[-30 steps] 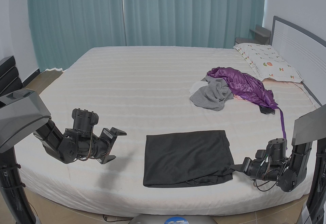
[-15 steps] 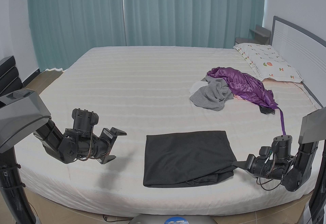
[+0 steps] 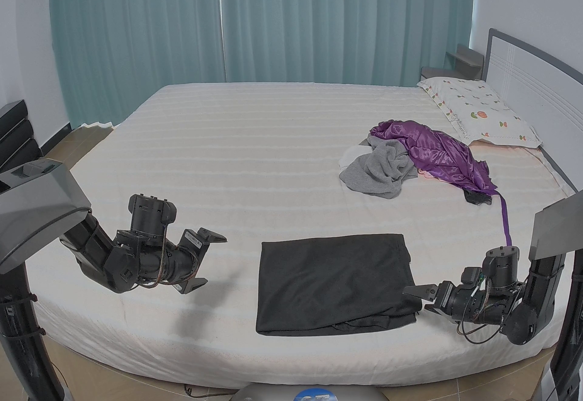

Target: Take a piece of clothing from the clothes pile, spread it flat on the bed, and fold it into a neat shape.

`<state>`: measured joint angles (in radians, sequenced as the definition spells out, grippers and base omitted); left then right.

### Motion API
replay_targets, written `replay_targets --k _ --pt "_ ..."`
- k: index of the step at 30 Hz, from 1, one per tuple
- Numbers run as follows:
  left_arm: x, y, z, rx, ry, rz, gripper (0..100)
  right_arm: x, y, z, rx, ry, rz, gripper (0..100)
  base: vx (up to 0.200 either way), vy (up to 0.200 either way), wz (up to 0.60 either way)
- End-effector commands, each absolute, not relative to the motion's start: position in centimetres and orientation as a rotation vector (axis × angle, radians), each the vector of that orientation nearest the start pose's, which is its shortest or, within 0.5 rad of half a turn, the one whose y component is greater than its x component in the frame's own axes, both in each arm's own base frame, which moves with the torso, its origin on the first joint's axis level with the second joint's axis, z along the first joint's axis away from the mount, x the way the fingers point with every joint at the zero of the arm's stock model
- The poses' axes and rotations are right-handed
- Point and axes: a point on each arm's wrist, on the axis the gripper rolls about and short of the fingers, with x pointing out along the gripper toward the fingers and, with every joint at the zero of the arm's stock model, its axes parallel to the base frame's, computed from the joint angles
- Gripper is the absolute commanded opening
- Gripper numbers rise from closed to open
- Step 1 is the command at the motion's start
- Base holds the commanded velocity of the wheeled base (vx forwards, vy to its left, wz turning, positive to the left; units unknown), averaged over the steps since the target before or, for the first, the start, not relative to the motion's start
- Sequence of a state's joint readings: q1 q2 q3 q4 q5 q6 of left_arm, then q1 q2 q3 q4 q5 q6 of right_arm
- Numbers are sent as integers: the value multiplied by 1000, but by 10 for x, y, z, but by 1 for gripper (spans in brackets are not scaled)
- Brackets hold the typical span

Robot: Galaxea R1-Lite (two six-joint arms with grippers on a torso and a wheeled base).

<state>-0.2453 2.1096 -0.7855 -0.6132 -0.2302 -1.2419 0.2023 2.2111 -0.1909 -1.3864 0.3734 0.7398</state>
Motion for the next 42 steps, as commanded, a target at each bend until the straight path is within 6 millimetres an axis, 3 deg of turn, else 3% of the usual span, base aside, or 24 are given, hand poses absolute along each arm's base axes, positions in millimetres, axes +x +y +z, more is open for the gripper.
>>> replay_targets --k 1,5,6,16,31,39,42 --pt "335 -89 40 -1156 902 50 100 247 59 -10 750 820 298 100 0 0 0" --pt "335 -89 40 -1156 902 50 100 247 60 -10 750 817 297 100 0 0 0" --pt "335 -89 40 -1157 903 51 100 247 61 -11 748 820 292 0 0 0 0" --pt "336 -89 40 -1158 902 52 100 232 60 -3 734 828 294 0 0 0 0" --pt "336 -89 40 -1159 902 53 100 226 57 18 740 762 315 0 0 0 0" --pt "336 -89 40 -1159 902 53 100 220 46 10 746 803 269 0 0 0 0" --pt "336 -89 40 -1159 902 53 100 219 40 -5 683 847 250 0 0 0 0"
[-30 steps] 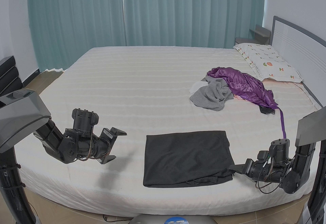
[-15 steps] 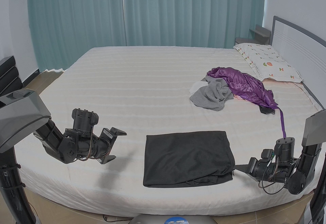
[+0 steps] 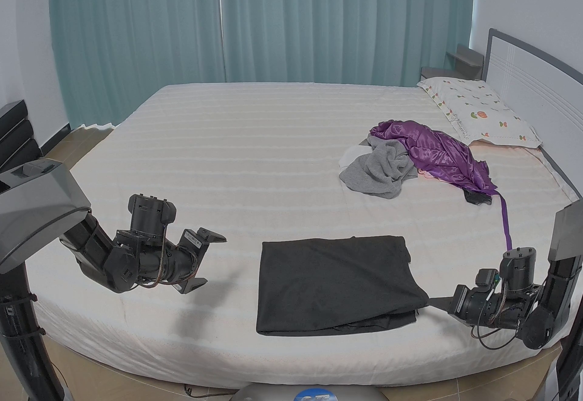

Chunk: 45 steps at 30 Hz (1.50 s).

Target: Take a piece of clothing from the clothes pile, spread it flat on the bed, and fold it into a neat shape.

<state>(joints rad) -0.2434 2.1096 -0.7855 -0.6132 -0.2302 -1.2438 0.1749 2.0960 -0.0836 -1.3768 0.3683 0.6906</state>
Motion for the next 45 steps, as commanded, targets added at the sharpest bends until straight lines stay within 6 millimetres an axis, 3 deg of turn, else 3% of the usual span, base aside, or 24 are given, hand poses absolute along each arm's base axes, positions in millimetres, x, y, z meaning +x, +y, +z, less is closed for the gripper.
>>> replay_targets --k 1,8,9,12,15,23,24,25,26,29,38,39,45 --pt "336 -89 40 -1159 902 53 100 219 40 -8 677 855 250 0 0 0 0" --pt "336 -89 40 -1158 902 52 100 220 44 -20 661 904 254 0 0 0 0" --pt "336 -89 40 -1158 902 52 100 221 45 -21 659 904 256 100 0 0 0" --pt "336 -89 40 -1158 902 52 100 228 44 -19 664 860 263 100 0 0 0" --pt "336 -89 40 -1158 902 52 100 248 41 -12 679 768 273 100 0 0 0" --pt "336 -89 40 -1159 902 53 100 326 50 -35 742 642 208 100 0 0 0" --pt "336 -89 40 -1159 902 53 100 328 50 -35 742 643 207 100 0 0 0" --pt "336 -89 40 -1159 902 53 100 345 53 -41 743 651 203 100 0 0 0" --pt "336 -89 40 -1159 902 53 100 345 53 -41 743 651 203 100 0 0 0" --pt "336 -89 40 -1159 902 53 100 381 57 -48 750 636 201 100 0 0 0" --pt "336 -89 40 -1158 902 52 100 427 67 -60 728 611 148 100 0 0 0" --pt "336 -89 40 -1158 902 52 100 429 68 -62 727 615 145 0 0 0 0" --pt "336 -89 40 -1158 902 52 100 434 70 -62 726 619 132 0 0 0 0"
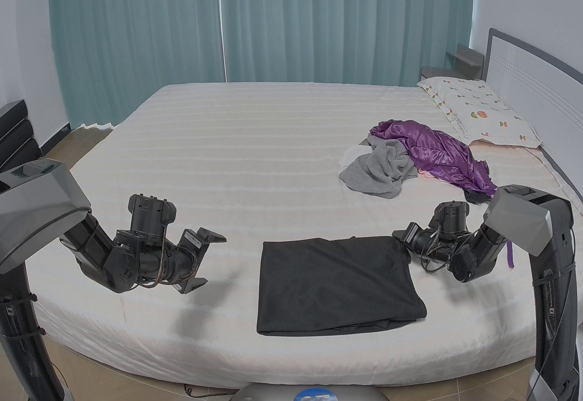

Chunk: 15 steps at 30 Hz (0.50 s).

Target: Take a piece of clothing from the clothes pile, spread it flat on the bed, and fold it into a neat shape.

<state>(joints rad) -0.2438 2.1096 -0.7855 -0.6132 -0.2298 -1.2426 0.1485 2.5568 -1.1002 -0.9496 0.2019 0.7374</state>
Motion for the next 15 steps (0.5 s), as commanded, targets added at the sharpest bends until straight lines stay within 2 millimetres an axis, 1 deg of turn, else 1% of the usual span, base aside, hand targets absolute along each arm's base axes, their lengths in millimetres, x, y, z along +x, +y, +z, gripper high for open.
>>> replay_targets --k 1,8,15 --pt "336 -89 40 -1158 902 52 100 435 68 -61 729 611 132 0 0 0 0" --pt "336 -89 40 -1158 902 52 100 438 59 -55 754 583 116 0 0 0 0" --pt "336 -89 40 -1158 902 52 100 439 61 -55 753 567 123 0 0 0 0"
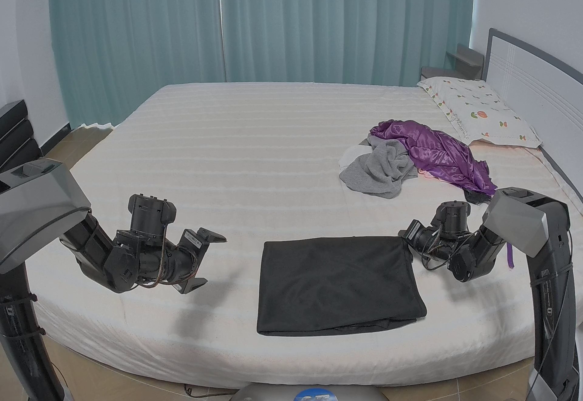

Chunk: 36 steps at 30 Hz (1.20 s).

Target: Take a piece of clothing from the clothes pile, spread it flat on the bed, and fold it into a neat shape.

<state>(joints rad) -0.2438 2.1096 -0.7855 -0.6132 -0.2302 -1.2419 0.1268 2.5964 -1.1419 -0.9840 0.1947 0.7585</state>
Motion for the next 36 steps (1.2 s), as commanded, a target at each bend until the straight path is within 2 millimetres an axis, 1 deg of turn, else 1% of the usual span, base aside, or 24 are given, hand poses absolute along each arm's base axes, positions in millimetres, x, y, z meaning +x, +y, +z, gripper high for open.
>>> replay_targets --k 1,5,6,10,12,13,14,15,17,19,20,21,22,23,26,27,28,31,33,34,36 --pt "336 -89 40 -1158 902 52 100 439 60 -54 753 564 123 0 0 0 0" --pt "336 -89 40 -1158 902 52 100 441 59 -51 753 546 126 0 0 0 0" --pt "336 -89 40 -1158 902 52 100 441 59 -51 753 545 124 100 0 0 0" --pt "336 -89 40 -1158 902 52 100 442 58 -48 754 537 124 100 0 0 0" --pt "336 -89 40 -1158 902 52 100 441 57 -41 756 516 126 100 0 0 0" --pt "336 -89 40 -1158 902 52 100 441 54 -33 759 487 126 100 0 0 0" --pt "336 -89 40 -1158 902 52 100 440 54 -32 760 482 126 100 0 0 0" --pt "335 -89 40 -1159 903 54 100 430 49 -21 774 467 120 100 0 0 0" --pt "335 -89 40 -1159 903 54 100 412 47 -13 794 478 113 100 0 0 0" --pt "335 -89 40 -1161 902 54 100 389 47 -8 811 496 108 100 0 0 0" --pt "335 -88 40 -1162 902 54 100 380 46 -6 818 499 107 100 0 0 0" --pt "336 -88 40 -1164 900 55 100 367 45 -3 830 502 104 100 0 0 0" --pt "336 -87 40 -1165 899 56 100 360 43 -1 834 499 99 100 0 0 0" --pt "336 -87 41 -1168 898 53 100 347 41 3 841 492 94 100 0 0 0" --pt "336 -87 42 -1169 898 50 100 317 31 12 862 494 60 100 0 0 0" --pt "336 -87 42 -1174 896 52 100 310 29 14 875 498 50 100 0 0 0" --pt "337 -87 44 -1181 890 51 100 300 28 14 907 510 37 100 0 -200 0" --pt "335 -90 52 -1194 879 34 100 284 24 14 1011 505 0 100 0 -200 0" --pt "333 -90 53 -1193 881 32 100 281 23 13 1031 500 -7 100 0 -200 0" --pt "330 -98 52 -1181 903 18 100 277 21 12 1044 500 -11 100 0 -200 0" --pt "329 -103 50 -1172 918 11 100 276 20 8 1049 513 -20 100 0 -200 0"
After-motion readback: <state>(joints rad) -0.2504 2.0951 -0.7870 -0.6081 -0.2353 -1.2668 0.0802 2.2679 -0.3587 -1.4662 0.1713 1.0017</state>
